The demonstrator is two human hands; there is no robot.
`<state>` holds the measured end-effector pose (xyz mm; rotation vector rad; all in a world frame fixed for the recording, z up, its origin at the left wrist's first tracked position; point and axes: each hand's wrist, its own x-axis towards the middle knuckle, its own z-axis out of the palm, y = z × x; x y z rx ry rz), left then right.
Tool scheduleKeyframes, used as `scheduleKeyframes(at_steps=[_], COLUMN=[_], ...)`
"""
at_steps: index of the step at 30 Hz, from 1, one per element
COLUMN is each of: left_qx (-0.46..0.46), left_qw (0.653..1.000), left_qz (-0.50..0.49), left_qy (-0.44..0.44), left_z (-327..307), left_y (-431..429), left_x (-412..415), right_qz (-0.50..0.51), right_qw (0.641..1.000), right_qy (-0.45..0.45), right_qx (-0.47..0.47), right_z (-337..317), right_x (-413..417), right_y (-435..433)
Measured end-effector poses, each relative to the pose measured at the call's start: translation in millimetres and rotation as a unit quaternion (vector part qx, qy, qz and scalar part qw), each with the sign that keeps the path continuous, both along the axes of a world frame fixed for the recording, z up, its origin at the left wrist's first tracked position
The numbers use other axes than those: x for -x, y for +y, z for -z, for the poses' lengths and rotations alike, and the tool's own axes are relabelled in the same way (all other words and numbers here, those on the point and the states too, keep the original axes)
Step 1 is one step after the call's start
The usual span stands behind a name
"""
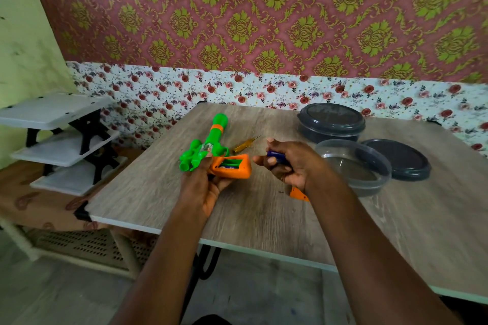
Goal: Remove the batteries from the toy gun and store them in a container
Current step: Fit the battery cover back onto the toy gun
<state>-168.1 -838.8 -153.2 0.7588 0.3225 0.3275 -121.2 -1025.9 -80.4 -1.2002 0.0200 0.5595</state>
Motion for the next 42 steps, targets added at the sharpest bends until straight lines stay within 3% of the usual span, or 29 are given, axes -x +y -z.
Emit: scheduleKeyframes(at_steps=[5,13,21,24,29,35,42], left_qx=[-0.007,-0.009,-0.031,-0.035,-0.055,-0.061,-0.061], left_qw=[1.000,1.000,0.999,0.999,0.998,0.998,0.998], left_qz=[-0.005,0.002,-0.005,-0.009,-0.008,-0.017,-0.021], left_qy=[0.009,0.003,0.013,0.028,0.025,0.023,0.017], left_z=[0.8,-0.1,-0.4,0.0,1.3,-4.3,-1.8], left_y=[1.0,-0.3,-4.2,-4.0,-5.7,-9.6,-8.3], left_x=[0.0,0.6,-0.6,-2.2,-2.2,1.6,1.9], right_qz=[-0.016,-0.005,0.046,0.049,0.025,0.036,-0.018], right_qw=[0.997,1.000,0.987,0.976,0.930,0.881,0.763], right_qy=[-0.042,-0.021,-0.151,-0.195,-0.287,-0.382,-0.546], right_qx=[0.067,0.014,0.029,0.085,0.228,0.276,0.344], right_z=[4.1,3.7,8.1,3.6,6.8,13.0,7.6], right_x=[4.6,5.4,9.5,10.6,5.6,-0.5,1.3], right_y=[-2.4,-6.1,-3.0,0.7,14.5,21.1,19.1])
